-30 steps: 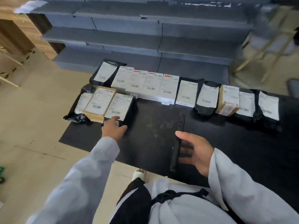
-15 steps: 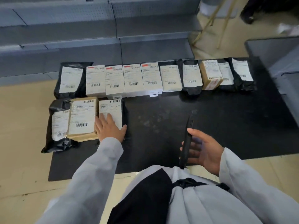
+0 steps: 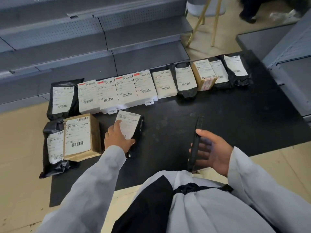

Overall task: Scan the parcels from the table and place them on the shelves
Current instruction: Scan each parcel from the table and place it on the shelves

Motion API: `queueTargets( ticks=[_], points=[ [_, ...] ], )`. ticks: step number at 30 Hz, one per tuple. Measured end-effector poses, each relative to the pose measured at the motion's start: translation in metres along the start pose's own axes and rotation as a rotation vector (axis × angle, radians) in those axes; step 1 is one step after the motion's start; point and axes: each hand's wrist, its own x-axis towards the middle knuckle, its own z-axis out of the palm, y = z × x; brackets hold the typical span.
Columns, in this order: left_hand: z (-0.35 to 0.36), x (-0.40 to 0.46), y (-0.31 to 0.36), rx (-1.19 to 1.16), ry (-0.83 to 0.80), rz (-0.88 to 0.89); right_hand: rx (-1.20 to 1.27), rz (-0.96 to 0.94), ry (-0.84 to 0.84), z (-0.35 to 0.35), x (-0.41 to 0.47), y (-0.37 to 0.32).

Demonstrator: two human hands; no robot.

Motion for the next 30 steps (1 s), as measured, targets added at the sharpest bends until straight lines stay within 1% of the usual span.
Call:
queueTargets(
  ticks=[3,5,11,14,16,18,21,27,30],
  points=[
    [0.012,-0.012,0.025,-0.051,-0.045,0.164,-0.004,-0.006,-0.009,-0.013,0.001,-0.008],
    [0.023,-0.022,0.051,-0.042,-0.111,0.276,-0.010,-0.002,-0.009,-0.022,0.001,-0.013],
    [0.060,-0.048,0.144,0.309,-0.293,0.674,-0.012,0.049,0.000,-0.050,0.000,-0.030],
    [0.077,-0.059,0.172,0.410,-0.385,0.793,0.009,0.120,-0.034,-0.065,0.003,-0.035],
    [0.084,-0.062,0.180,0.455,-0.374,0.818,0.030,0.204,-0.071,-0.072,0.004,-0.037],
    [0.089,-0.060,0.177,0.443,-0.326,0.747,0.051,0.281,-0.121,-0.075,0.006,-0.036],
    [0.088,-0.060,0.161,0.337,-0.282,0.541,0.061,0.378,-0.191,-0.079,0.009,-0.032],
    [0.075,-0.098,0.118,-0.137,-0.130,0.117,0.097,0.572,-0.339,-0.080,0.021,-0.029],
    [0.082,-0.127,0.100,-0.310,-0.129,-0.053,0.125,0.635,-0.376,-0.077,0.026,-0.027]
  ],
)
